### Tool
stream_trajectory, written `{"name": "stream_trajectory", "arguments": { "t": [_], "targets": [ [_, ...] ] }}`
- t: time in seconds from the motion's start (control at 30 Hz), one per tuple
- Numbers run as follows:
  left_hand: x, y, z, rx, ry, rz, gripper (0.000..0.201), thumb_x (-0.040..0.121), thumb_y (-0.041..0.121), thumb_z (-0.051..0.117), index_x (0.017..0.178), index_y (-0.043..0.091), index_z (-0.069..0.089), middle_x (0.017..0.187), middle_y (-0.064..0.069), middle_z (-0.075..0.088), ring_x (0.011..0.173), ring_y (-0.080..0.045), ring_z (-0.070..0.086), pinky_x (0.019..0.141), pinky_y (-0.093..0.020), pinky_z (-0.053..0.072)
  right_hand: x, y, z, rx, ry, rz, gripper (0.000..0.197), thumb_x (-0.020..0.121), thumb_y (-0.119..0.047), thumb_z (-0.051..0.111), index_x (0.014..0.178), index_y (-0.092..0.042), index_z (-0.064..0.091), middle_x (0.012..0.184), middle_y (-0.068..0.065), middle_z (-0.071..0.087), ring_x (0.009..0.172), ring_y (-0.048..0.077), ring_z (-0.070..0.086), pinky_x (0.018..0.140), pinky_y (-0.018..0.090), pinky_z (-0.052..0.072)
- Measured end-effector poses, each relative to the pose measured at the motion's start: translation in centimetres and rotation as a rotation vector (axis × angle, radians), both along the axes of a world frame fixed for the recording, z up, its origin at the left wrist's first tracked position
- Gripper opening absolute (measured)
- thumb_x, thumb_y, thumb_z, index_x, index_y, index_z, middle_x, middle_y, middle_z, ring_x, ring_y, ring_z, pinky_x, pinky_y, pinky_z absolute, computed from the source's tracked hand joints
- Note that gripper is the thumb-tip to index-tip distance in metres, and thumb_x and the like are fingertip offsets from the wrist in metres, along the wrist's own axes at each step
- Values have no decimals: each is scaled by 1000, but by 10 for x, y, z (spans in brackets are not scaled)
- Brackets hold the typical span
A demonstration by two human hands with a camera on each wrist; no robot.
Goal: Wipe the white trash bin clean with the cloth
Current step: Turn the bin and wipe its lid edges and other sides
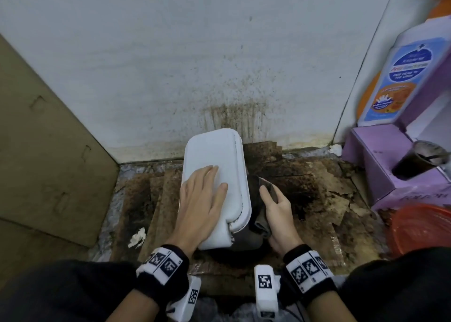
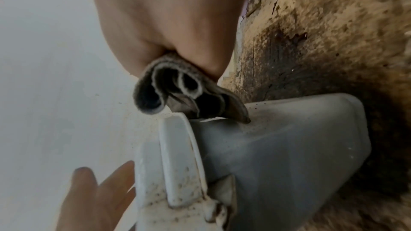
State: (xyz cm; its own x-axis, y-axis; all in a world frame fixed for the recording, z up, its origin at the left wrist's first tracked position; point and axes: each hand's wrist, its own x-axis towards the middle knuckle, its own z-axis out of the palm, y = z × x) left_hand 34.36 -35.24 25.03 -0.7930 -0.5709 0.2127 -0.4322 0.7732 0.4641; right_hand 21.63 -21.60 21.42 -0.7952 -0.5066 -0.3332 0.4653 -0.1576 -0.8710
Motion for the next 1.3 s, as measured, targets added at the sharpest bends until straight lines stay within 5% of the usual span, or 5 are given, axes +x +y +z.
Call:
{"name": "stream_trajectory", "arguments": {
  "t": [0.37, 0.47, 0.67, 0.9, 1.3],
  "targets": [
    [11, -14, -5, 19, 33, 173, 53, 104, 58, 30, 146, 32, 45, 147, 13, 41, 145, -9, 29, 119, -27, 7, 11, -19, -11, -153, -295, 78, 29, 106, -24, 52, 129, -15, 67, 124, 12, 73, 114, 28, 70, 98, 42, 56],
    [14, -21, -10, 33, 32, 177, 54, 103, 57, 37, 147, 28, 46, 148, 7, 42, 145, -13, 29, 119, -33, 18, 20, -32, -19, -61, -108, -20, 26, 106, -27, 53, 127, -24, 68, 125, 1, 73, 118, 20, 68, 108, 46, 51],
    [22, -32, -17, 61, 35, 205, 60, 101, 57, 41, 153, 26, 41, 157, 7, 36, 149, -12, 25, 122, -37, 19, 58, -57, -15, 4, 358, 139, 34, 109, -30, 45, 142, -30, 55, 140, -21, 59, 133, -4, 50, 114, 23, 40],
    [40, -53, -25, 160, 61, 183, 67, 101, 60, 37, 155, 21, 39, 158, 2, 39, 150, -16, 29, 125, -40, 22, 85, -74, -51, 145, 734, 327, 52, 110, -30, 24, 161, -24, 23, 168, -17, 18, 156, 3, 11, 127, 28, 12],
    [44, -60, -24, 231, 77, 170, 59, 101, 55, 43, 152, 27, 39, 156, 7, 36, 147, -16, 29, 122, -45, 26, 18, -51, -182, 448, 413, 207, 51, 109, -35, 27, 160, -27, 27, 168, -13, 22, 155, 5, 17, 128, 41, 14]
  ]
}}
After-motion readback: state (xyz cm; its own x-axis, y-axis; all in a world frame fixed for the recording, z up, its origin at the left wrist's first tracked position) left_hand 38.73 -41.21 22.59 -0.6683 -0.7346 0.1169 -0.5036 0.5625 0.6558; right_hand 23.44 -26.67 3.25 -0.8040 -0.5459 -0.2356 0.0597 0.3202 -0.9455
